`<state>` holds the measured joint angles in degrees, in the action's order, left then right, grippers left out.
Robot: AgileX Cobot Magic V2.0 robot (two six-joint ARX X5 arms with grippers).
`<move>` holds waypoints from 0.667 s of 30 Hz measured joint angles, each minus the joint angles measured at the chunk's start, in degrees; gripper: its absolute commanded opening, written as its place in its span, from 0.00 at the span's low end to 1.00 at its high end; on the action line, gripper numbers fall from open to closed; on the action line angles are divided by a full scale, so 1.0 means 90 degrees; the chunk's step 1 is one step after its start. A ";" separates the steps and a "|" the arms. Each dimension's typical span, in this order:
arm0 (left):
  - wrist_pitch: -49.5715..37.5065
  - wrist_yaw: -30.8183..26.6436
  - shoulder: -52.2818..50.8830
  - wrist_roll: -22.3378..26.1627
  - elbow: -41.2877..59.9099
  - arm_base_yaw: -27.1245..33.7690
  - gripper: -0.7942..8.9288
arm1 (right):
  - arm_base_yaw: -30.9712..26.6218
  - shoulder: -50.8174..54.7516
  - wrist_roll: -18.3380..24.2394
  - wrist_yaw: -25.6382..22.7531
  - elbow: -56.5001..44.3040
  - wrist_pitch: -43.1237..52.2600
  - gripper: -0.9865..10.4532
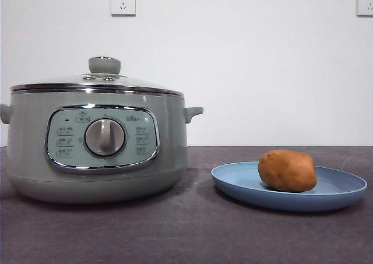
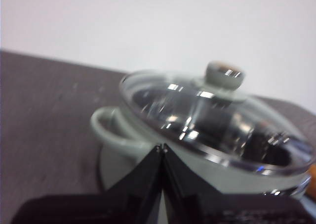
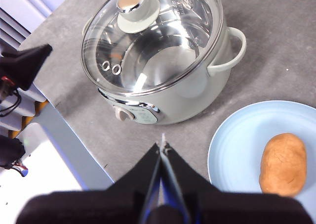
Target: Take the potato out from the steamer,put the potato on the plate,close the lid
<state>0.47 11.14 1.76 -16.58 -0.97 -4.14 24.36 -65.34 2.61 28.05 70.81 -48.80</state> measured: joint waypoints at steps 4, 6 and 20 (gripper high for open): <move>0.0780 -0.0155 -0.0141 -0.0002 0.0000 0.0002 0.08 | 0.0000 0.0000 0.0000 0.0000 0.0000 0.0000 0.08; 0.1049 -0.0175 -0.0160 -0.0005 0.0000 0.0012 0.08 | 0.0000 0.0002 0.0000 0.0000 0.0000 0.0000 0.08; 0.1056 -0.0197 -0.0165 -0.0005 0.0000 0.0024 0.08 | 0.0000 0.0002 0.0000 0.0000 0.0000 0.0000 0.08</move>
<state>9.98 9.37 0.27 -16.62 -0.97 -3.92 24.36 -65.32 2.61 28.05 70.81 -48.80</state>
